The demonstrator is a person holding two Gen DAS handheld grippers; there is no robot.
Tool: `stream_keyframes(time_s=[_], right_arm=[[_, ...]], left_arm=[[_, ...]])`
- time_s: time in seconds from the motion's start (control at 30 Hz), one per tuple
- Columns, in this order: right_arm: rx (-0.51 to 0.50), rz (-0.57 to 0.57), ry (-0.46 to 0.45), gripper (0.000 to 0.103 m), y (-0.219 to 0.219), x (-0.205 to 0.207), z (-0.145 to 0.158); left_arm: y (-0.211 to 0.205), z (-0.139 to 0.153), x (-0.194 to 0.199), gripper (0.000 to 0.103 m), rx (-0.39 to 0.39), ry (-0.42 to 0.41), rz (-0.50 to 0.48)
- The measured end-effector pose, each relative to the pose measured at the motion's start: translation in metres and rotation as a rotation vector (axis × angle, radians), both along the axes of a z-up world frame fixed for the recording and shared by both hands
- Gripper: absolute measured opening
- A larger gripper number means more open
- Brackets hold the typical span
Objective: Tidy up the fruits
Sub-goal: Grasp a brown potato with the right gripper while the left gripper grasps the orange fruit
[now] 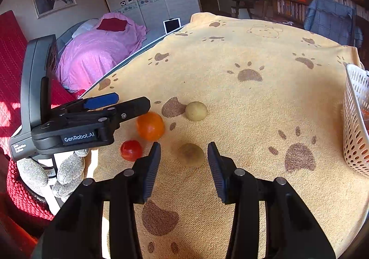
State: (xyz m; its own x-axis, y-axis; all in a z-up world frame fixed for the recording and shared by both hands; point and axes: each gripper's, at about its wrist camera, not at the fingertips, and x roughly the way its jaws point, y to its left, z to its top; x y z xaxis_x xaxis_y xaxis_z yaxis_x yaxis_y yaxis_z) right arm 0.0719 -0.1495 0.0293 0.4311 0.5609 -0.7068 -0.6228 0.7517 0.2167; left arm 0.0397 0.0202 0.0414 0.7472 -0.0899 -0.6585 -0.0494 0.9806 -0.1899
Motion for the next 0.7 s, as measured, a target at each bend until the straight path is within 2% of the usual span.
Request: stream_keyframes(time_s=[0.13, 0.23, 0.3, 0.33, 0.7], right_arm=[[-0.048, -0.004, 0.016, 0.043, 0.004, 0.008, -0.01], [-0.075, -0.009, 0.018, 0.038, 0.01, 0.011, -0.014], [-0.102, -0.021, 0.017, 0.03, 0.013, 0.013, -0.017], [-0.105, -0.024, 0.013, 0.03, 0.013, 0.013, -0.018], [-0.051, -0.094, -0.024, 0.03, -0.005, 0.016, -0.006]], left_arm=[[-0.001, 0.002, -0.002, 0.092, 0.001, -0.014, -0.012], [-0.003, 0.001, -0.003, 0.092, 0.007, -0.016, -0.019], [-0.004, 0.001, -0.004, 0.091, 0.008, -0.019, -0.024], [-0.005, 0.001, -0.004, 0.091, 0.009, -0.02, -0.028], [-0.02, -0.013, 0.007, 0.064, 0.02, 0.073, -0.122]])
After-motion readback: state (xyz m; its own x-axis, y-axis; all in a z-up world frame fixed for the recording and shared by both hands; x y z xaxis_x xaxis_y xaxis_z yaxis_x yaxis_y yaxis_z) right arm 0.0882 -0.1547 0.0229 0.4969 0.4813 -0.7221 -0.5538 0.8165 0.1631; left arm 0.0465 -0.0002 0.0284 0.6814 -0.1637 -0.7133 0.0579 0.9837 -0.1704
